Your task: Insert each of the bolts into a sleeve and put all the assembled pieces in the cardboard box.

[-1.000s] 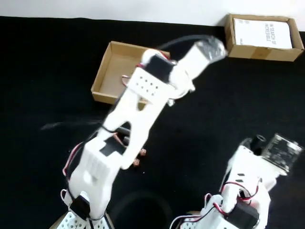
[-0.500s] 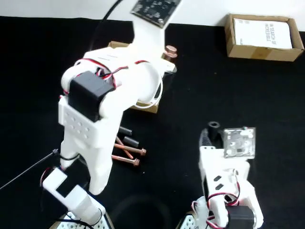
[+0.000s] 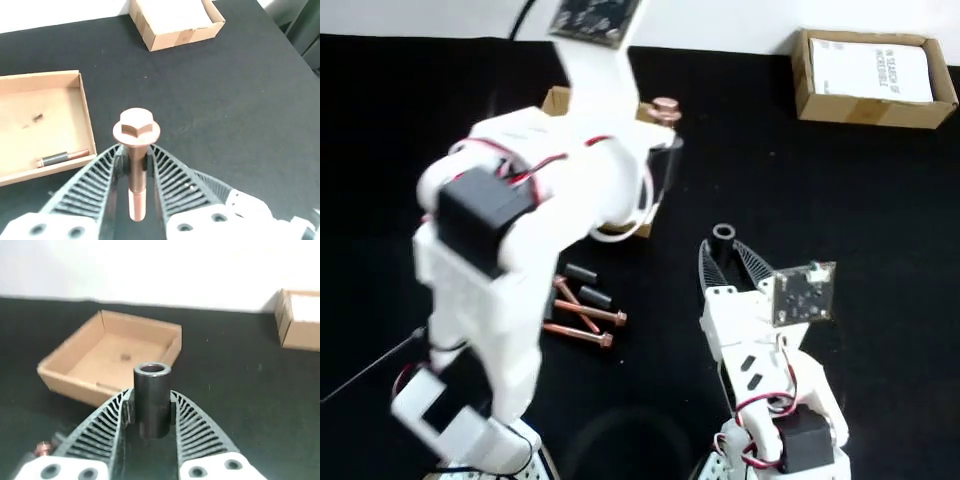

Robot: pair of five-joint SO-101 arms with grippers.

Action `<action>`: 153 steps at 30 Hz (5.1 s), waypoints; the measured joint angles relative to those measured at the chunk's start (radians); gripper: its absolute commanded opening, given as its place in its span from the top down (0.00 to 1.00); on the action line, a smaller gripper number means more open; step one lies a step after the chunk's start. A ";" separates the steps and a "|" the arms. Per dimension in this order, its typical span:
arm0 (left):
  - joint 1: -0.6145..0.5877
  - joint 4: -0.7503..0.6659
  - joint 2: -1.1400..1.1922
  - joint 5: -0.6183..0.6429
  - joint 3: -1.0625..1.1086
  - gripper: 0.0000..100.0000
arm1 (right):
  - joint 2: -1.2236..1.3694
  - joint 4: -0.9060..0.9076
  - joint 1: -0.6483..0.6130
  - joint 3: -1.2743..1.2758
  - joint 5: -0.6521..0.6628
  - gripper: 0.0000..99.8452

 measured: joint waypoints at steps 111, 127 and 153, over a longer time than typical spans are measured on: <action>0.167 -1.316 -0.787 0.008 1.890 0.94 | 0.000 -0.003 -0.006 0.006 0.002 0.99; 0.138 -0.859 -0.913 0.005 1.699 0.97 | 0.002 -0.002 0.023 0.008 0.002 0.99; -0.815 -0.816 -1.771 -0.155 2.236 0.99 | 1.172 -0.021 -0.160 -0.787 0.127 0.99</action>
